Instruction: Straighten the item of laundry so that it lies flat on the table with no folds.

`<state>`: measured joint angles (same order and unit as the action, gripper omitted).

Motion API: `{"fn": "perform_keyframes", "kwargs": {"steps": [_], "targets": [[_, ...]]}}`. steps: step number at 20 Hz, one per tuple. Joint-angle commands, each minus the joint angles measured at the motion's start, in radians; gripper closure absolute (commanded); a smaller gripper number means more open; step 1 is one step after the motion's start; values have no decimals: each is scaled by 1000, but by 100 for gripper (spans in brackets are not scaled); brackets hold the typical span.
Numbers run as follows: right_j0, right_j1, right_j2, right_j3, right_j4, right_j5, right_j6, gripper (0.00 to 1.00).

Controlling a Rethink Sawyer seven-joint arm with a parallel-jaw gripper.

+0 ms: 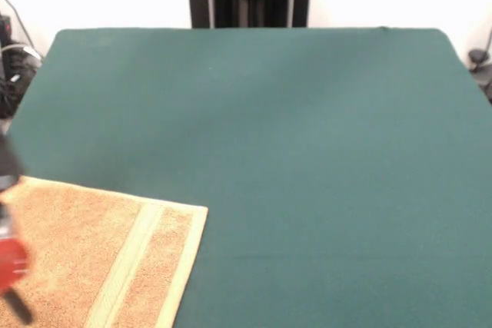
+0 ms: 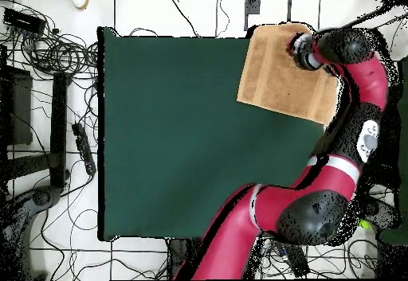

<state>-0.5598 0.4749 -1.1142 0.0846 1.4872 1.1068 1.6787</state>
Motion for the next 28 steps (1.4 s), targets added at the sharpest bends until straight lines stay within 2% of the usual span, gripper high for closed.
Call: {"fn": "perform_keyframes", "kwargs": {"steps": [1,2,4,6,10,16,17,23,28], "targets": [[-151,150,-1062,-80,531,347,-476,100],[-157,156,-1081,-81,573,337,-490,100],[-153,175,-1033,-89,585,168,-516,100],[-156,180,-1053,-89,615,96,-574,100],[-171,177,-1135,-86,712,92,-621,100],[-185,173,-1221,-86,824,91,-627,100],[-189,170,-1252,-85,857,91,-632,0],[-193,163,-1303,-80,896,112,-632,0],[-212,146,-1400,-76,979,262,-686,0]]}}
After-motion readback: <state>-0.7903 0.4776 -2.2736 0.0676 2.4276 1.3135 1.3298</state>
